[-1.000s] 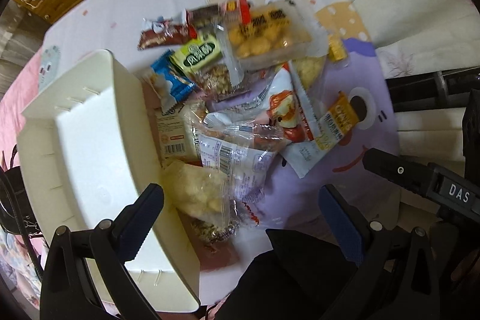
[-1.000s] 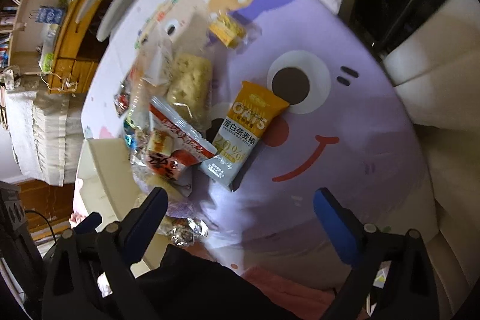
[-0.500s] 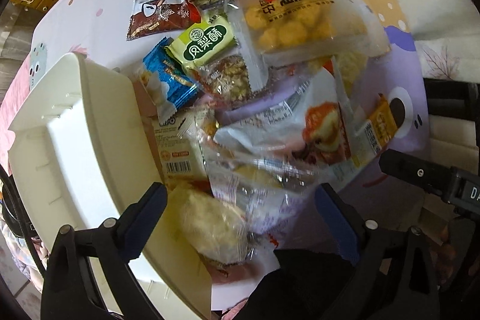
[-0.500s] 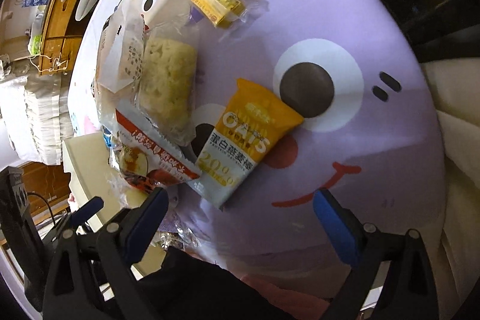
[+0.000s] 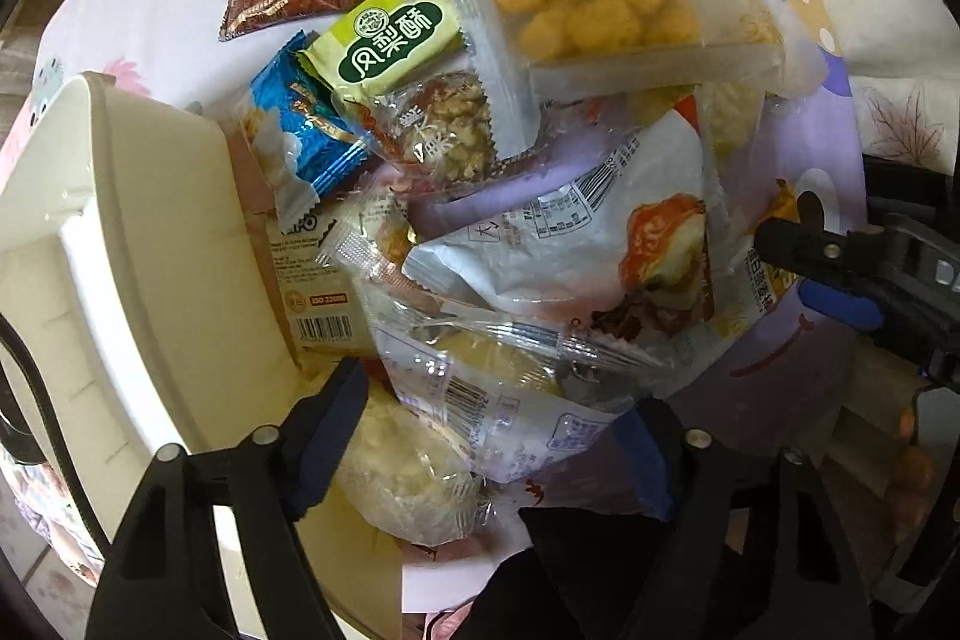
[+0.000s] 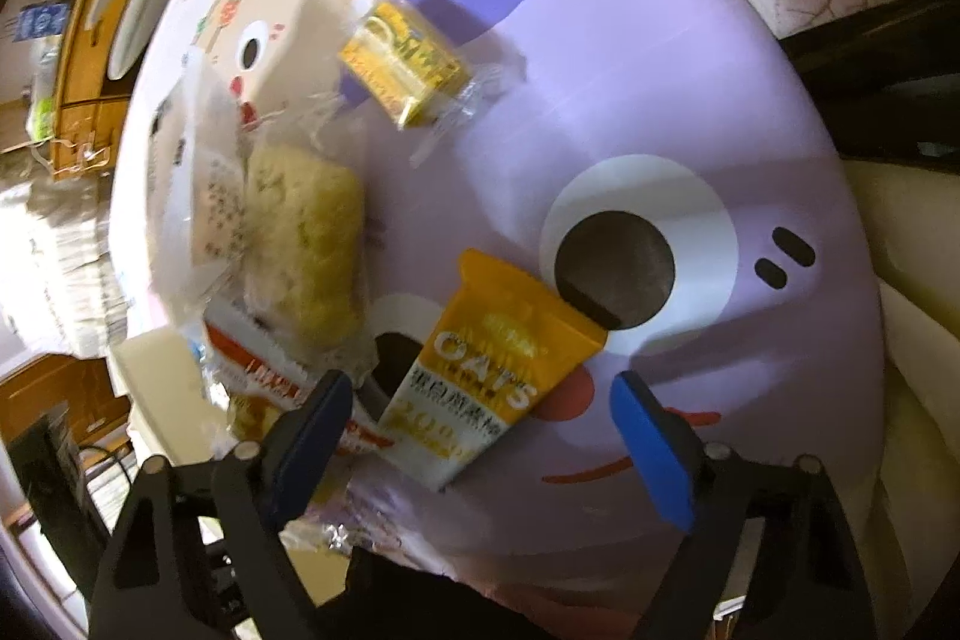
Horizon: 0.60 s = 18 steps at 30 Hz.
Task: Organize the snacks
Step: 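Grasp the yellow OATS bar with the right gripper while the left gripper grasps a clear cracker bag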
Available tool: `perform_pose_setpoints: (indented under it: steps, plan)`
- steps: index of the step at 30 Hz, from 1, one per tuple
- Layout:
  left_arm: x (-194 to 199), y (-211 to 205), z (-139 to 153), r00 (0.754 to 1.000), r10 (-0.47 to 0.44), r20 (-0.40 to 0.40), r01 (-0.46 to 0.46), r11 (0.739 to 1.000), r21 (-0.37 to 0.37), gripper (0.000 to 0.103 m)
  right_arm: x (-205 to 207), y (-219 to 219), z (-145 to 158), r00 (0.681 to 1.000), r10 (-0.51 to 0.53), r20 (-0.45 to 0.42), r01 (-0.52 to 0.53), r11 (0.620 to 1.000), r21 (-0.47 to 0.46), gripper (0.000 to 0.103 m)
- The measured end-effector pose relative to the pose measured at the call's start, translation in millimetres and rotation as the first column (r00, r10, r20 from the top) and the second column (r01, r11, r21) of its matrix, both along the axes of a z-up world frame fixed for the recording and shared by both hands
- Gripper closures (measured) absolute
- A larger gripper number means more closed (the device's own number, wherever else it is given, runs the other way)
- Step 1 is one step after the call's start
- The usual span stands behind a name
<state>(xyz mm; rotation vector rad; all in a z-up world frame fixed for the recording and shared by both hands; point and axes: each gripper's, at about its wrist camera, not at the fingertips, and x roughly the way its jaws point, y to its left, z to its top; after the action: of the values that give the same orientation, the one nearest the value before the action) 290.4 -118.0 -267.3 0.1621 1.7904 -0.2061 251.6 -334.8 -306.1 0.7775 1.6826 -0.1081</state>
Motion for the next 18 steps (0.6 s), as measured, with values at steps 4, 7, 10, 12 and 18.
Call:
perform_pose_setpoints:
  steps: [4, 7, 10, 12, 18]
  plan:
    - [-4, 2, -5, 1.0, 0.016, 0.001, -0.016, 1.0, -0.026, 0.03, 2, 5, -3, 0.999, -0.038, -0.036, 0.036, 0.998, -0.047, 0.028]
    - [1, 6, -12, 0.999, 0.032, -0.004, -0.032, 0.998, -0.046, 0.032, 0, 6, -6, 0.997, -0.058, -0.045, 0.056, 0.997, -0.059, 0.036]
    - [5, 7, -16, 1.0, 0.026, 0.001, -0.026, 0.998, -0.05, 0.037, -1, 8, -6, 0.997, -0.069, -0.045, 0.066, 0.995, -0.077, 0.039]
    - [7, 7, -16, 1.0, 0.029, 0.003, -0.029, 0.998, -0.052, 0.04, 2, 9, -6, 0.996, -0.07, -0.053, 0.064, 0.993, -0.096, 0.043]
    - [4, 7, -7, 0.999, 0.048, 0.011, -0.047, 0.997, -0.057, 0.051, -3, 13, -1, 0.995, -0.072, -0.073, 0.062, 0.989, -0.132, 0.057]
